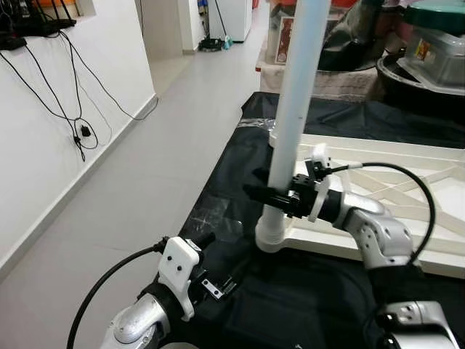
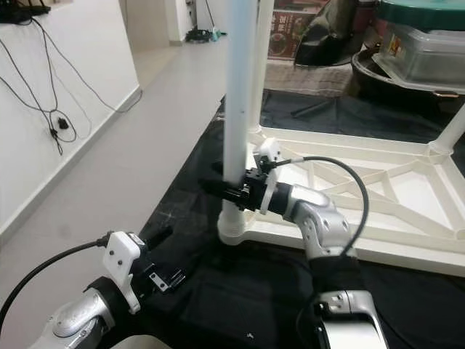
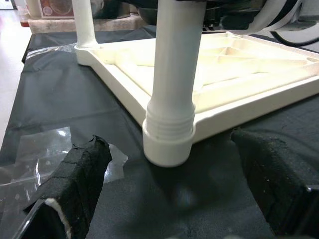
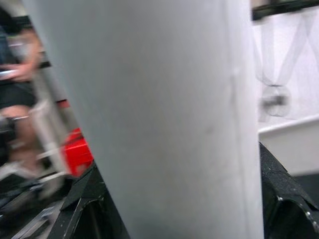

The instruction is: Building children table

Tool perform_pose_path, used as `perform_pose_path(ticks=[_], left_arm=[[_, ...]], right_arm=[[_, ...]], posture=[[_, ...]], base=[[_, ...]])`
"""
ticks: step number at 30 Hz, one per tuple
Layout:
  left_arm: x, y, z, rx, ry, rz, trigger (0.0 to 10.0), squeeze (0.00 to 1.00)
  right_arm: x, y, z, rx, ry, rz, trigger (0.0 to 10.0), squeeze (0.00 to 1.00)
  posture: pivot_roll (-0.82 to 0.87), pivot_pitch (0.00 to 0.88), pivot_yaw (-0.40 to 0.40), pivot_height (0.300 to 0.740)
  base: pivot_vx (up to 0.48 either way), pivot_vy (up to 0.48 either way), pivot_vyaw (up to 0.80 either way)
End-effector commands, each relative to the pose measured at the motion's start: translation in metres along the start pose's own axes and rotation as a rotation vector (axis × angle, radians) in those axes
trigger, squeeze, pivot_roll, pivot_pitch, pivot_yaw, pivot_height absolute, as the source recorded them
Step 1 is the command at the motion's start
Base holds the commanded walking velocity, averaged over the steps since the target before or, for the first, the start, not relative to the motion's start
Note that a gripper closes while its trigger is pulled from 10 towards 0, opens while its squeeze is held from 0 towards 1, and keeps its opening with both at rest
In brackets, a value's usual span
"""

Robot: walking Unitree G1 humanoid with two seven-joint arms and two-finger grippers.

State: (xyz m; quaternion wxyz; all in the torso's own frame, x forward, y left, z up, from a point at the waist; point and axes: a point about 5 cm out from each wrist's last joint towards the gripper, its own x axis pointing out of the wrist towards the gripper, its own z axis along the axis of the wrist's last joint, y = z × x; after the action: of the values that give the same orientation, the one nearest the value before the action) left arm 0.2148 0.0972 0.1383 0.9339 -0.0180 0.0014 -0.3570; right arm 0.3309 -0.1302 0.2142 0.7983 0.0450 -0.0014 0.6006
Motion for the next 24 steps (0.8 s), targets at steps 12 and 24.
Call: perform_pose_path(ticks=[12,24], left_arm=[[-0.001,-0.001,-0.003,0.006,0.01,0.005,10.0,0.0],[0.0,-0.001,-0.004,0.006,0.009,0.004,10.0,0.0]], right_arm=[[0.035,0.019,-0.019,-0.05,0.151,0.295,0.0,0.0],[0.02,-0.032,-0.012,-0.04,-0.051,-0.636,0.0,0.0]], posture=[[0.15,0.062,-0.011,0.74],[0.13,0.052,-0.008,0.74]], base=[[0.0,0.0,0.0],[0.0,0.0,0.0]])
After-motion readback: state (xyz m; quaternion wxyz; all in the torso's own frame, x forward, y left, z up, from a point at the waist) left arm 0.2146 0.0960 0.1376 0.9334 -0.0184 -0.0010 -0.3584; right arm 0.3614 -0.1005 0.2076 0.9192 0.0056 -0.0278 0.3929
